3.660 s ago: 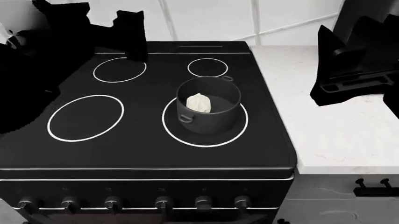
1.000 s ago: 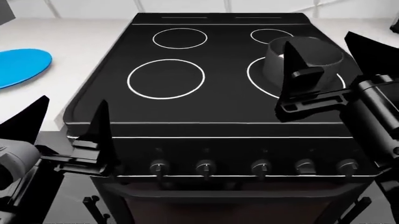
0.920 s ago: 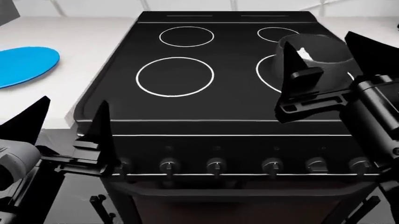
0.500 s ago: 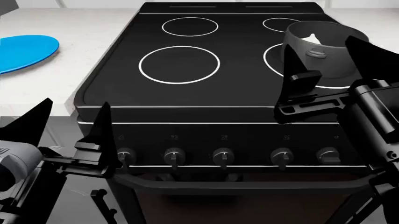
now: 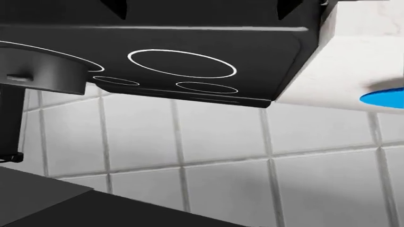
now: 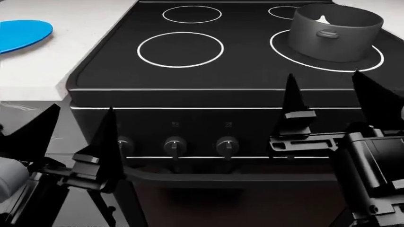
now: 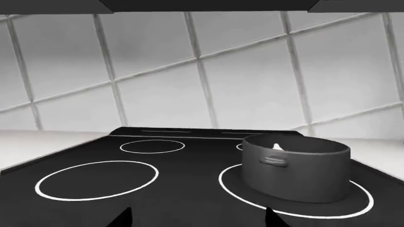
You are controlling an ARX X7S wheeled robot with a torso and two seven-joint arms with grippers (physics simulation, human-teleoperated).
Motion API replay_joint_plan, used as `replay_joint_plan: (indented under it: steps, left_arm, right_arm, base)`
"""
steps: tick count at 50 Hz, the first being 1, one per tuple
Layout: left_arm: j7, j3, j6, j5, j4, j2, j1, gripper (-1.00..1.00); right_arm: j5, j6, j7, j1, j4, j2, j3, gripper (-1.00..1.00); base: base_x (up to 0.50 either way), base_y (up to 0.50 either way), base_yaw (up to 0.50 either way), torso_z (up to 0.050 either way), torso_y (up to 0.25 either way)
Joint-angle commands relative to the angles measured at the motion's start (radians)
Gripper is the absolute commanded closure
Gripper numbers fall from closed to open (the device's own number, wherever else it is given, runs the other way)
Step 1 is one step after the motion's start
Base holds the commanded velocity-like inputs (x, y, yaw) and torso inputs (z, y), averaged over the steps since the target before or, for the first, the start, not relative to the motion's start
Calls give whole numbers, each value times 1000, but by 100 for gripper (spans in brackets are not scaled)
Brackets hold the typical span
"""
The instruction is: Frozen meat rests on a plate on the counter. Retrieve the meat and place it in a pot on a burner. Then turn the burner on.
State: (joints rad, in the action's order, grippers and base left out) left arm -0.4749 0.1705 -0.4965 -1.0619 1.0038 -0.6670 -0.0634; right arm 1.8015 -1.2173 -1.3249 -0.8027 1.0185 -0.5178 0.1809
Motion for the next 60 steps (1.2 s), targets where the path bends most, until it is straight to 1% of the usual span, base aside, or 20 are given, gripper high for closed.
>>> replay_joint_plan:
  steps: [1, 4, 17, 25, 32, 44, 50, 54, 60]
  left_arm:
    - [31, -7, 46, -12, -5, 25, 24, -100]
    - [35, -19, 52, -6, -7, 36, 15, -100]
    - [87, -41, 97, 79, -50, 80, 47, -100]
    - [95, -38, 109, 94, -58, 81, 54, -100]
    - [102, -36, 121, 96, -62, 82, 62, -100]
    - [107, -32, 135, 90, -62, 80, 68, -100]
    - [108, -32, 141, 92, -63, 80, 72, -100]
    - [132, -24, 170, 82, -70, 93, 86, -100]
    - [159, -22, 197, 88, -85, 108, 103, -100]
  right_arm:
    - [254, -353, -218, 39, 28, 283, 291, -100]
    - [258, -353, -243, 39, 28, 285, 279, -100]
    - [155, -353, -245, 23, 29, 253, 219, -100]
    - [92, -353, -237, 44, 29, 273, 145, -100]
    - [72, -353, -216, 62, 29, 259, 110, -100]
    - [104, -353, -217, 91, 28, 237, 109, -100]
    - [75, -352, -174, 104, 28, 230, 131, -100]
    - [82, -343, -169, 102, 25, 210, 142, -100]
    - [109, -241, -239, 66, -1, 130, 43, -100]
  base:
    - [0, 0, 0, -50, 0]
    - [0, 0, 0, -50, 0]
    - [0, 0, 0, -50, 0]
    - [0, 0, 0, -50, 0]
    - [0, 0, 0, -50, 0]
    - [0, 0, 0, -50, 0]
    - [0, 0, 0, -50, 0]
    - [0, 0, 0, -47, 0]
    - [0, 0, 0, 0, 0]
